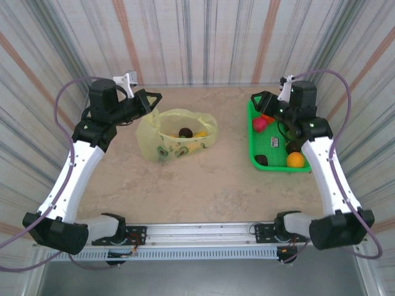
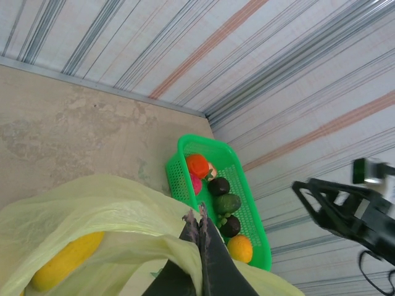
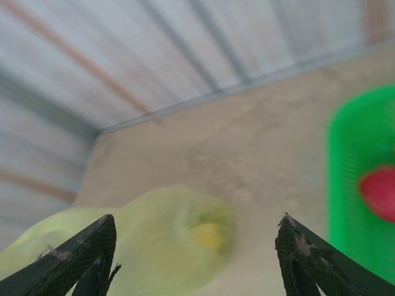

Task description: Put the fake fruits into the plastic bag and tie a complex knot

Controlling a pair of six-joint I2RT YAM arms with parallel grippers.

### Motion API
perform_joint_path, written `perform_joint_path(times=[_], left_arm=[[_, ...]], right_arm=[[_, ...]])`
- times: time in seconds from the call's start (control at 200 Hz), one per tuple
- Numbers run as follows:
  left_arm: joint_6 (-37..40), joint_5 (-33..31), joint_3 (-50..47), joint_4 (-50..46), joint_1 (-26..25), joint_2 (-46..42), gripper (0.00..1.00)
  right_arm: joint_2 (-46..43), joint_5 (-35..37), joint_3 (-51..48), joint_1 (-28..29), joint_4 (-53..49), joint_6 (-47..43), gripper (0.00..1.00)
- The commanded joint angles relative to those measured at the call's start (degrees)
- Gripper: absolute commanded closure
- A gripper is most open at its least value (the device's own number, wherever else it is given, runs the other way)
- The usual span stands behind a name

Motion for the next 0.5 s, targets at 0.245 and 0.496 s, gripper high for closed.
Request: perform_joint_path(times=[0.245, 0.496], left_arm=[[-0.09, 1.82, 1.59, 1.29, 0.48, -0.51, 1.00], [-0.14, 1.92, 1.61, 1.17, 0.55, -0.01, 1.00]], right_arm=[[24.95, 11.11, 7.24, -5.49, -10.76, 18.04, 0.25], [37.91, 6.41, 10.69, -6.49, -2.72, 27.15, 0.20]])
